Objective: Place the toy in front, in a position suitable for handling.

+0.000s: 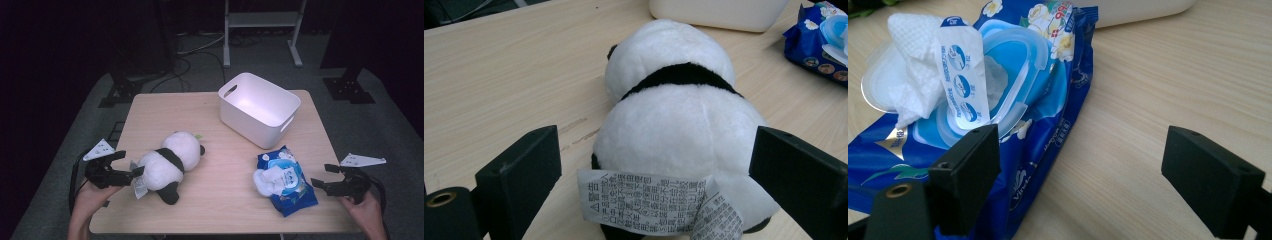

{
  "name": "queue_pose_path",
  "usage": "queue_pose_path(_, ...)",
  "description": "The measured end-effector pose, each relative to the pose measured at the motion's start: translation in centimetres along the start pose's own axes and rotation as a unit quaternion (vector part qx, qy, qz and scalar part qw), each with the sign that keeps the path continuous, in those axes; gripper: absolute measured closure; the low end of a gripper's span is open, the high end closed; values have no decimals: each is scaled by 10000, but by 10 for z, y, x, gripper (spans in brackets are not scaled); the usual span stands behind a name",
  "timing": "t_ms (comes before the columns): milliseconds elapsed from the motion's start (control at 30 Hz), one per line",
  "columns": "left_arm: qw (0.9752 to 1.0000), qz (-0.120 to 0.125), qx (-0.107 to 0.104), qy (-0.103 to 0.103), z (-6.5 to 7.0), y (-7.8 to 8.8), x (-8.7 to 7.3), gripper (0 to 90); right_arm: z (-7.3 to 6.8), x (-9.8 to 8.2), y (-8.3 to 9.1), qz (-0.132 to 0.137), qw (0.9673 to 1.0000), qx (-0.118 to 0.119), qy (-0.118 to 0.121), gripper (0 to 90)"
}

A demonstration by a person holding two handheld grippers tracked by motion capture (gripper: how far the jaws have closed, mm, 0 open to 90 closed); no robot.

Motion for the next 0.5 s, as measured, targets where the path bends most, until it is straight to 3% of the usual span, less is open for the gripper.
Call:
queue_pose_path(267, 9999, -113, -113, -45, 6, -5, 10, 52, 2, 1, 0, -9, 10000, 23, 6, 145)
queue_pose_path(500, 9992, -210, -271, -202, 17, -13, 20, 52, -6, 8, 1, 40, 9998, 155, 77, 145)
Point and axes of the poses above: each handheld gripper's, and its own axes: y roughly backward along the jaws, x roughly out of its top, z roughly to its right, the point moved 7 cm from there along -y, roughly forward along the jaws, and after that the axes turned 1 degree about y, right-handed, at the moved point
